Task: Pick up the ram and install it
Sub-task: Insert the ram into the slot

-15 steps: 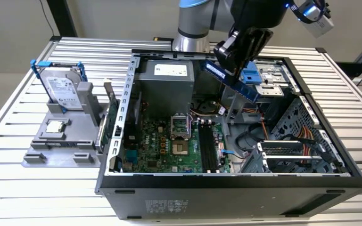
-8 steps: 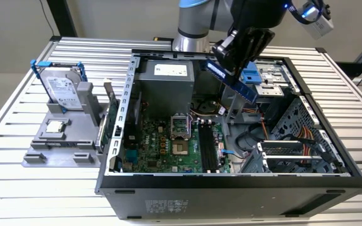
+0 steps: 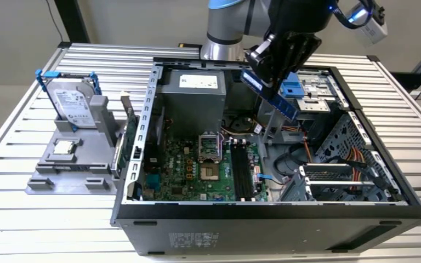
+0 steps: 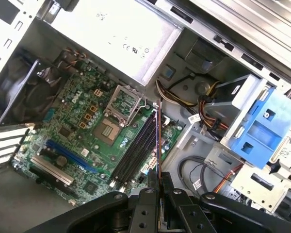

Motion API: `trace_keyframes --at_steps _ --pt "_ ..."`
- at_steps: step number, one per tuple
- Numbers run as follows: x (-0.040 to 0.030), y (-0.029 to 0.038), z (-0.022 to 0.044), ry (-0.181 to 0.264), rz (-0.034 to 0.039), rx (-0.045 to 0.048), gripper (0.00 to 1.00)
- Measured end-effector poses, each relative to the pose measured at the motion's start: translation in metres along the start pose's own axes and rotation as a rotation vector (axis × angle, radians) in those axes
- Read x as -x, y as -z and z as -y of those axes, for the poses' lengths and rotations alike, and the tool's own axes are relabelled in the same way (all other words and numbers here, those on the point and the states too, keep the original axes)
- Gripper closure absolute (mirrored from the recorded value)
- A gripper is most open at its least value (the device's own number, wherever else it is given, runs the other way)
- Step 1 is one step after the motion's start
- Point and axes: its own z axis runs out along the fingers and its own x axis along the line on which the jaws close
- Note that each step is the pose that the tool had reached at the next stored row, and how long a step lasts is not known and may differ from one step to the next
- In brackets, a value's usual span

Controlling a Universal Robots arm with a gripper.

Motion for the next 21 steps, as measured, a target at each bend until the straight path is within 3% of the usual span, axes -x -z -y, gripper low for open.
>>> trace_keyframes --at_steps 21 --pt "0.0000 0.0000 0.0000 -0.160 0.0038 0.0008 1.00"
